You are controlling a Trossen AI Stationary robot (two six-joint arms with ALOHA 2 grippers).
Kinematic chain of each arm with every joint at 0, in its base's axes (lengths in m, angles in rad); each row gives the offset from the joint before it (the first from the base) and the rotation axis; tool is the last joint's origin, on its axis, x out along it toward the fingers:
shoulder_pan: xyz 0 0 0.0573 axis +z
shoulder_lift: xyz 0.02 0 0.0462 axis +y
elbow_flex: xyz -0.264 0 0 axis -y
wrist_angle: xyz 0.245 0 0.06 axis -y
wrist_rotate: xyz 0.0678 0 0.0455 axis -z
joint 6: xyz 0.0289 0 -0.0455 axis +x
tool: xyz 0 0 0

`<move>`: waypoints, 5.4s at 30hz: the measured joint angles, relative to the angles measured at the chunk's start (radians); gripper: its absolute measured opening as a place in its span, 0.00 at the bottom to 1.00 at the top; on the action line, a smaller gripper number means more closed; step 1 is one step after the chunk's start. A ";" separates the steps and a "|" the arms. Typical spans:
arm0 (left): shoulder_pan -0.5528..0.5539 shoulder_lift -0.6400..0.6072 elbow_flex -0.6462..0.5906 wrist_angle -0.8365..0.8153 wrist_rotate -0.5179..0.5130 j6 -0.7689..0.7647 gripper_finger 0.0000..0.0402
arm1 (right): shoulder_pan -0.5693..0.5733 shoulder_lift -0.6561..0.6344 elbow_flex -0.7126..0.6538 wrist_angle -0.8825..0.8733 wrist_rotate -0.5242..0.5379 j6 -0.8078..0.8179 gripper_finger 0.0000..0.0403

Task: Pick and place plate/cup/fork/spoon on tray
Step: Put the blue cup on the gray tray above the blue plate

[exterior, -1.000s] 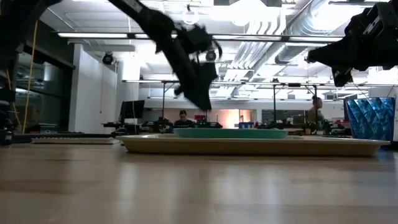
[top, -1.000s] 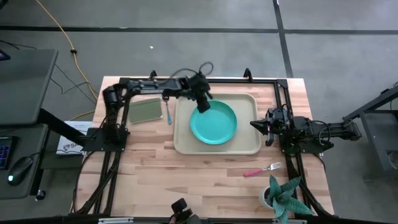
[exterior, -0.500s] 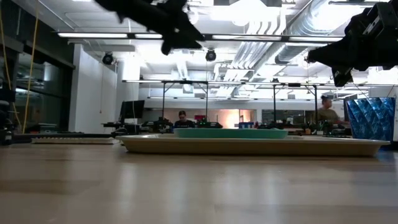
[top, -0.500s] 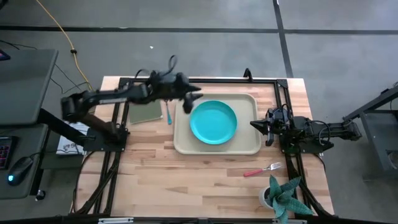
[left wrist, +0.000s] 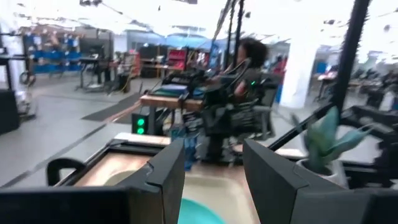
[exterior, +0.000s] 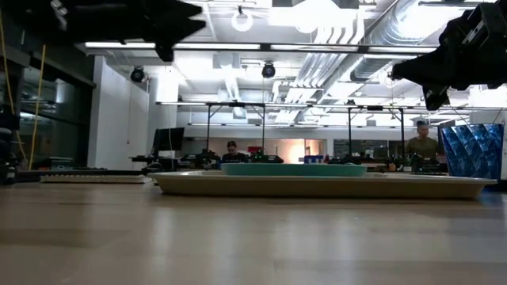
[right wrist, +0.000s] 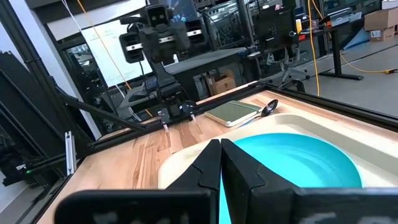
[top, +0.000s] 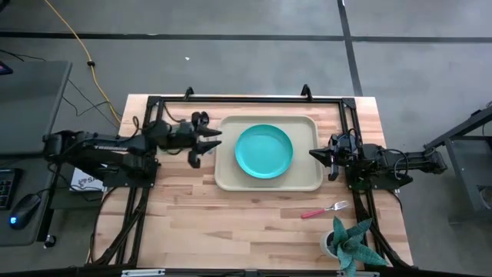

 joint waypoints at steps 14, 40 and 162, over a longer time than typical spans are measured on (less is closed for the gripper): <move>-0.136 -0.071 -0.008 0.018 0.047 0.036 0.35 | -0.001 0.073 0.000 0.604 -0.078 -0.015 0.00; -0.206 -0.071 -0.008 -0.027 0.043 -0.007 0.35 | -0.003 0.895 1.123 -1.475 0.368 0.672 0.38; -0.206 -0.071 -0.007 -0.024 0.042 -0.061 0.35 | -0.482 1.776 1.337 -1.265 -0.080 -0.085 0.00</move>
